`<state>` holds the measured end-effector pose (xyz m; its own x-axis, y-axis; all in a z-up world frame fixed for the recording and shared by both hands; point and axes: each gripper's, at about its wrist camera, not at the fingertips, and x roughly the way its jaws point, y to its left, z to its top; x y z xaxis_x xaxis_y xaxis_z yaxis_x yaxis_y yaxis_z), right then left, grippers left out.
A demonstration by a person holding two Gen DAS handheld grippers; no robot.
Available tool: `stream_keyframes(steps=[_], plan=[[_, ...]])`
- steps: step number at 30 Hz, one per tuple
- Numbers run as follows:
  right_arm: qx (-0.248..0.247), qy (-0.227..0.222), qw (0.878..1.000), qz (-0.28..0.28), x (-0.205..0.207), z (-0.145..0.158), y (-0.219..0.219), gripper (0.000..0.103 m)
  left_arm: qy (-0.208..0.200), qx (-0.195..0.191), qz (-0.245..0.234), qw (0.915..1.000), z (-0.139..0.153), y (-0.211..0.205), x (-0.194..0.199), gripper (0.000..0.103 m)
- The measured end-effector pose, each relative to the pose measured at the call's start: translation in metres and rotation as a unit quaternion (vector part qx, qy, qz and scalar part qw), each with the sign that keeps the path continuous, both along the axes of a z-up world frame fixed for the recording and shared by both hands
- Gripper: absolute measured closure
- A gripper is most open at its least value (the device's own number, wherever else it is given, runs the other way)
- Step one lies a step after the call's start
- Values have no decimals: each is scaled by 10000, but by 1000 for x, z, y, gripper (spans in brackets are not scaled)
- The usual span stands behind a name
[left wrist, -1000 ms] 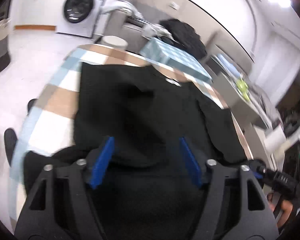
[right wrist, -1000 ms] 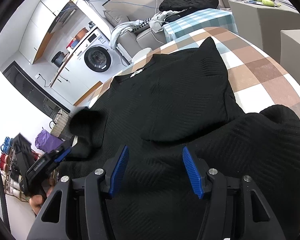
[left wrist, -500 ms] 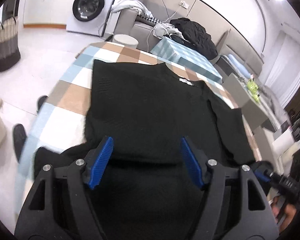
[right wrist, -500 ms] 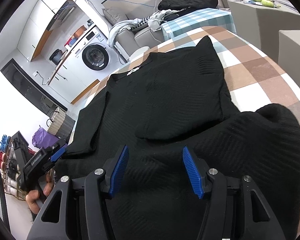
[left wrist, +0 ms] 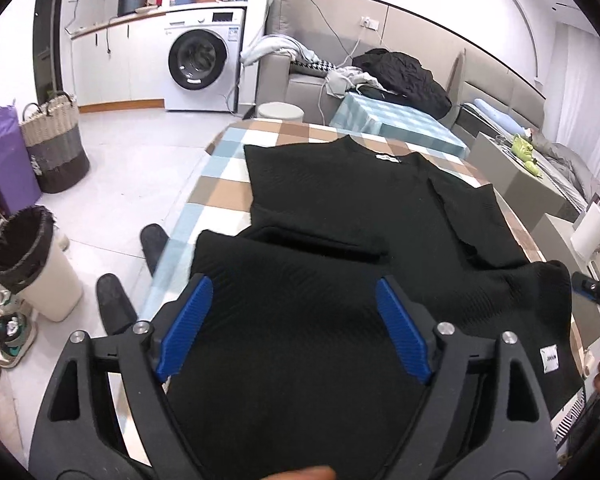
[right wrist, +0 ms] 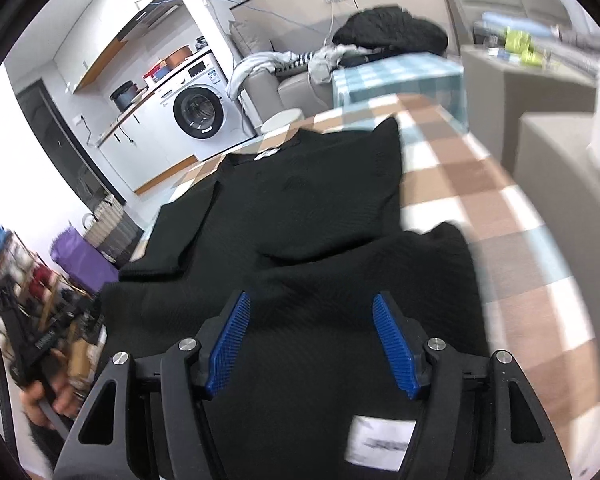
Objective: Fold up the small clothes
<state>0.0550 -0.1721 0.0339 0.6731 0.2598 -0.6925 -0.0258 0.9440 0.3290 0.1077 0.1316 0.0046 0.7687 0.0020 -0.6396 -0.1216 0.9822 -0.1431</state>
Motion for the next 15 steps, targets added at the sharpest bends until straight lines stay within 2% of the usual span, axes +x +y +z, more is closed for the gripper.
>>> stream_keyframes(steps=[2,3,8,11,15], plan=[[-213,-120,9997,77,-13,11,-10,35,-104,125,-30,9999,9,-4,-18,3],[-297,-162,9993,138,-21,17,-18,33,-156,171,-33,9997,12,-5,-25,1],[-599,-301,9975,234,-48,33,-56,24,-250,148,-169,9994,22,-9,-55,1],[-619,-184,9978,127,-55,22,-71,23,-214,76,-126,9997,15,-6,-61,1],[-225,154,9996,-92,-47,-15,-82,23,-101,177,86,9998,2,2,-59,1]])
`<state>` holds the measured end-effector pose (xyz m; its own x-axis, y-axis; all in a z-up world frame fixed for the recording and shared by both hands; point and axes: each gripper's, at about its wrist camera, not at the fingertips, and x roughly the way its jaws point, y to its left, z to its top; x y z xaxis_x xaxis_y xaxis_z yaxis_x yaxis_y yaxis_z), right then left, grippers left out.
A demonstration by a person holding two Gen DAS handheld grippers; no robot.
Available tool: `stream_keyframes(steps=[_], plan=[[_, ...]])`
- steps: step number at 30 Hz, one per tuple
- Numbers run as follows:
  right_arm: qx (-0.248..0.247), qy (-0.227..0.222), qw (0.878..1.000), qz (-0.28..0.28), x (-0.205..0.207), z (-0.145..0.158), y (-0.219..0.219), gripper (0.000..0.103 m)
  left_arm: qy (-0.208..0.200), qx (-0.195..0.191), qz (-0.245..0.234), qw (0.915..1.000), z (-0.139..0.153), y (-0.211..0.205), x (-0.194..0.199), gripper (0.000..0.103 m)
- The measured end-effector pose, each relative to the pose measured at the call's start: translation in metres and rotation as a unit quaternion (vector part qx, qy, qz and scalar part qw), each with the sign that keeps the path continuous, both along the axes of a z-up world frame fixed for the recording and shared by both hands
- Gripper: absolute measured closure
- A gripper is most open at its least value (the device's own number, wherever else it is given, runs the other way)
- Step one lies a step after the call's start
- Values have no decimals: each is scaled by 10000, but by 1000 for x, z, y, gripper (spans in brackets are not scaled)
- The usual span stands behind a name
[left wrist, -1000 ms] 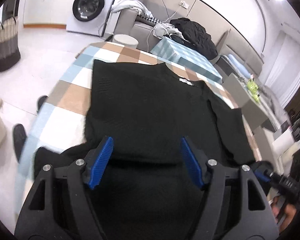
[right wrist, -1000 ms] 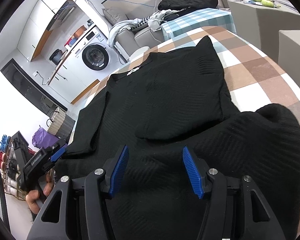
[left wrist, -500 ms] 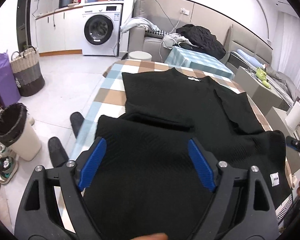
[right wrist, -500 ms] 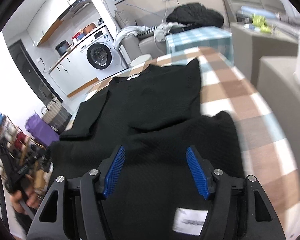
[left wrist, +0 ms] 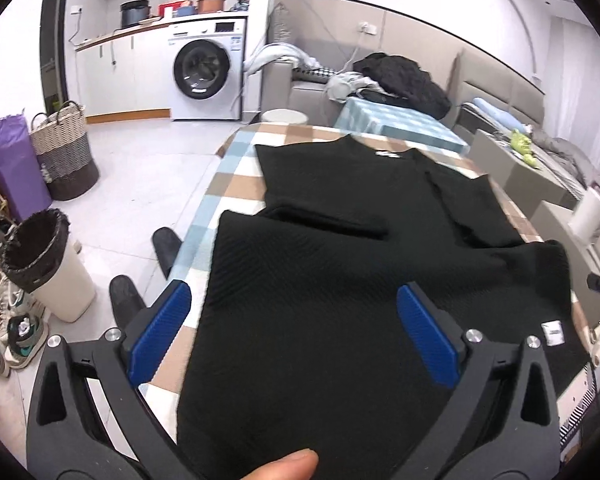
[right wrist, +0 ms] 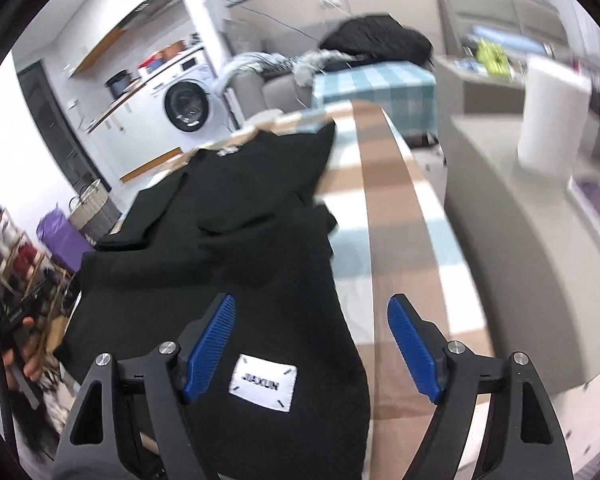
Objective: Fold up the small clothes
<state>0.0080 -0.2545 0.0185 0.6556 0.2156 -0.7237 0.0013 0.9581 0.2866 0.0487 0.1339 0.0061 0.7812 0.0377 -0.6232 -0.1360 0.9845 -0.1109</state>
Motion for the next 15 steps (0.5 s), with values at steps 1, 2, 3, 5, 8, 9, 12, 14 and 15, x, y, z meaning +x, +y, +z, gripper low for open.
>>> stream_keyframes(steps=[1,2,3,5,8,9,12,14,15], plan=[[68,46,9999,-107,2,-8,-1,23,51,-17,23,10000,-4,4,3,1],[147,98,9996,-212,6,-17,-1,23,102,-36,45,9999,-8,7,8,1],[247,159,9992,-264,10,-26,0,23,193,-50,111,9997,-14,12,11,1],[341,233,9986,-321,17,-36,5,23,310,-72,197,9993,-23,21,20,1],[295,333,9986,-285,27,-46,16,23,614,-266,300,9973,-40,38,32,1],[279,359,9985,-300,29,-47,17,23,692,-374,355,9963,-46,45,34,1],[191,314,9991,-219,29,-47,24,23,846,-632,442,9934,-59,61,41,6],[128,314,9993,-142,30,-49,27,23,973,-675,455,9919,-64,66,46,16],[122,318,9993,-148,30,-50,27,23,1017,-719,428,9913,-67,68,48,20]])
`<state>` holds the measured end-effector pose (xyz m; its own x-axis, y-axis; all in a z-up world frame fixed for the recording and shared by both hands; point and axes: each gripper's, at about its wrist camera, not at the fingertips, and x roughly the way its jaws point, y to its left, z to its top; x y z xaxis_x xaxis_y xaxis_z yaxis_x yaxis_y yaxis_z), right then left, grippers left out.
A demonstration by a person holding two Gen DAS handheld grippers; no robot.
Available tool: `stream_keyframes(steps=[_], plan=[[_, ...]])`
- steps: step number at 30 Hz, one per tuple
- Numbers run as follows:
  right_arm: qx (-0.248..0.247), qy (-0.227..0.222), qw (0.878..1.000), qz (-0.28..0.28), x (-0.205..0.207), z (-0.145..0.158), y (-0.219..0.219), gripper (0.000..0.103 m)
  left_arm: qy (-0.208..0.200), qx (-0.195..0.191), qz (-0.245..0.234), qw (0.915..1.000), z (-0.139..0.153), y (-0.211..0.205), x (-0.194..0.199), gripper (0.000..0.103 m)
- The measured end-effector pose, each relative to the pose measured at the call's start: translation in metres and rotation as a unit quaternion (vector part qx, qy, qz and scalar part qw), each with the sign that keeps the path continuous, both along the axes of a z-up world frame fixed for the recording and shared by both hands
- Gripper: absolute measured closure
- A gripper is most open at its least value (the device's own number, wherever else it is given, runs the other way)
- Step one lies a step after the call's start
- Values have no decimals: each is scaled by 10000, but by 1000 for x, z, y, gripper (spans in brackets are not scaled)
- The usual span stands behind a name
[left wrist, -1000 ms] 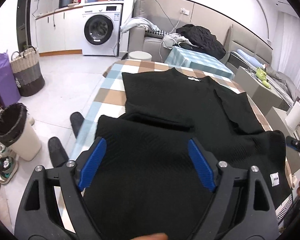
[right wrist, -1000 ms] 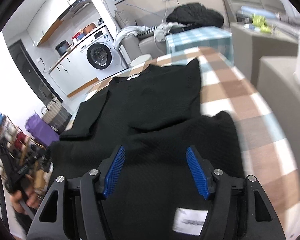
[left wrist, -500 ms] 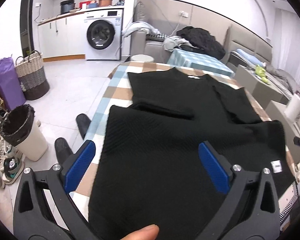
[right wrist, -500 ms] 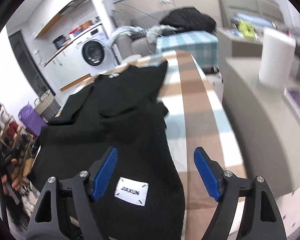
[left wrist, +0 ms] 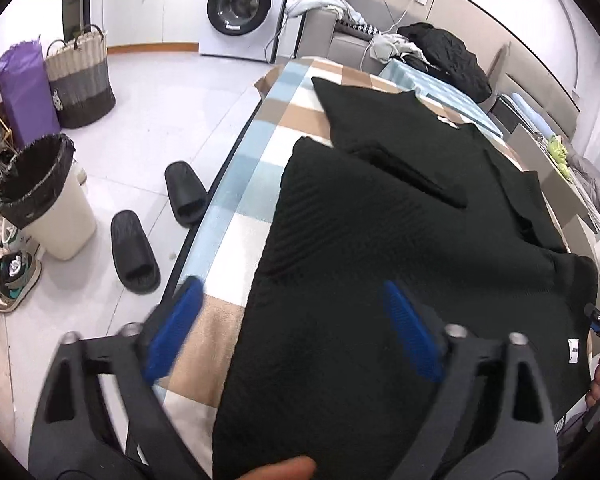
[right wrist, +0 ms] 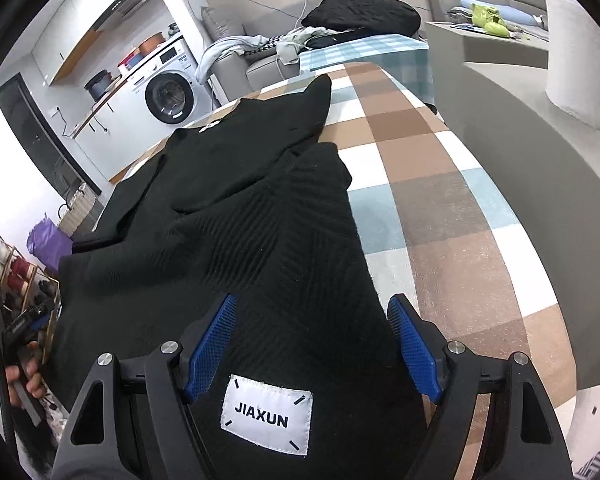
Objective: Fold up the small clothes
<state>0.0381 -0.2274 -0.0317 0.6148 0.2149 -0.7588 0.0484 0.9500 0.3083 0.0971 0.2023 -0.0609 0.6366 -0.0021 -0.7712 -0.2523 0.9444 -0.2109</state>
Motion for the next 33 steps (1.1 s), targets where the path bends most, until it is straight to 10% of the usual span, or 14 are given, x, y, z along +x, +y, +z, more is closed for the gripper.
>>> stream_keyframes(steps=[6,11,18,33], plan=[[-27,108,9999,-1,3,-7,-3,23,326,125,-169,9992,-15,-4,9,43],[-65,118,9999,59,1,-8,-3,28,280,408,-214,9985,-16,-14,9,95],[-183,-81,9997,113,-4,-5,-2,96,-273,393,-255,9985,7,-20,-18,98],[1309,-2107,9687,22,-94,50,-45,98,-1446,117,-198,9892,89,-34,-142,98]])
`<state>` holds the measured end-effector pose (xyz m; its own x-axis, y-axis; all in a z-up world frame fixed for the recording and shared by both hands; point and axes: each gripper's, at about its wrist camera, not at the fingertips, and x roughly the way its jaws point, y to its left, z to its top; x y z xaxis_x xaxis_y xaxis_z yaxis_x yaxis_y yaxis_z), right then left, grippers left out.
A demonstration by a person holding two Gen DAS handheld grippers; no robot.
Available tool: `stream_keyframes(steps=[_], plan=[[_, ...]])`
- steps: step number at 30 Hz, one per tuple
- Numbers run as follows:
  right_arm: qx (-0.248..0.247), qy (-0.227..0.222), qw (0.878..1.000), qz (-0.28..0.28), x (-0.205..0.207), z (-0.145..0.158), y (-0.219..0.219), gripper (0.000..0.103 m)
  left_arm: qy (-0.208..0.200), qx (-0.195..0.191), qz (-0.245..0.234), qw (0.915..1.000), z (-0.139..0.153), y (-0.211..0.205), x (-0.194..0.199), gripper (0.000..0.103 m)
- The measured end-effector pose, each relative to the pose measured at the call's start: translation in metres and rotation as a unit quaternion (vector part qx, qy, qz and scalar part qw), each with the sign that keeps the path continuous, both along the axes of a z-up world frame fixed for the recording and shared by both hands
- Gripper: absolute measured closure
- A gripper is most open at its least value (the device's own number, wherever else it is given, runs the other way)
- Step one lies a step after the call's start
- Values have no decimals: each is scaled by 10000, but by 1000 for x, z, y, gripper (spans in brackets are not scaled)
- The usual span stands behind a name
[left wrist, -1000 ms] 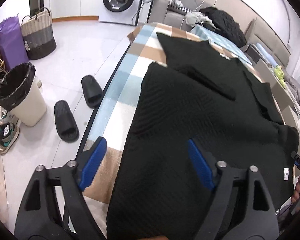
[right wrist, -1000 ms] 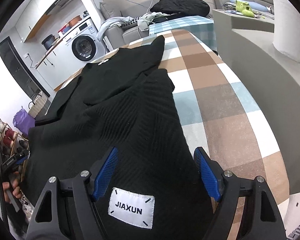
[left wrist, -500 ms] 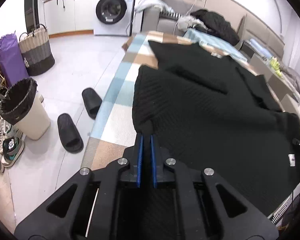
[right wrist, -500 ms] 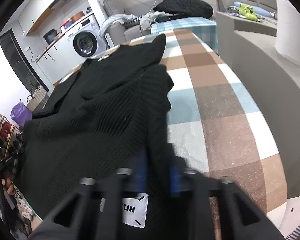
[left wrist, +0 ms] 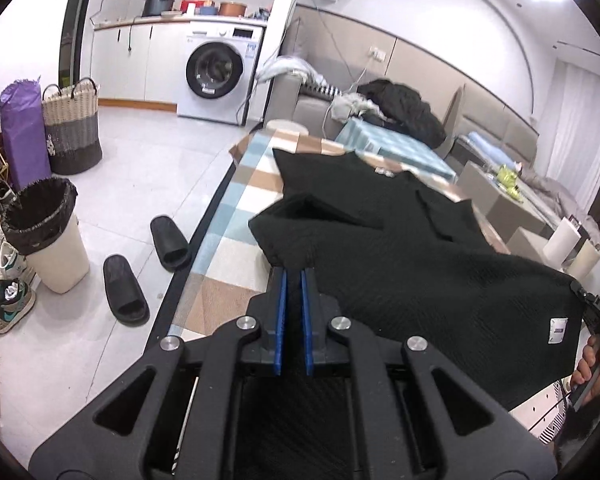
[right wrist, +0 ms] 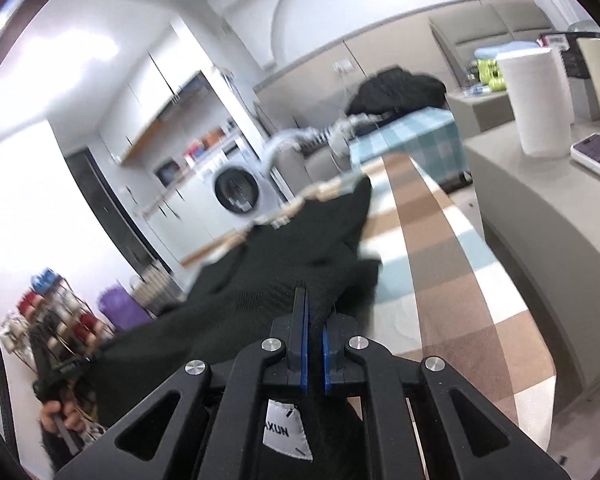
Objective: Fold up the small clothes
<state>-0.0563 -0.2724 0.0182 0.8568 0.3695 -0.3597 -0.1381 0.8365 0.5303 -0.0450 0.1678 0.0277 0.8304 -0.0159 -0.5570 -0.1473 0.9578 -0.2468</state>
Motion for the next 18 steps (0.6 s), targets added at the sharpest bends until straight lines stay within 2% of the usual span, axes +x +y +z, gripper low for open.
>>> stream_keyframes(steps=[3,7,10,14,18], plan=[[278,-349,9989,-115,-7,7,-6,98,-232,-38,146,9996,14,3,-11,98],[483,-235,9979,-364,15,9,-6,98,-361,-85,276,9989,27,13,5,98],[554,-109,9967,-579,45,10,-1,98,-357,-115,345,9987,30,21,42,98],[594,284,9932,-958,100,5,6,98,-157,-95,398,9990,22,28,107,98],[354,719,9877,-1345,147,-5,11,98,249,-51,454,9986,-1,29,175,98]])
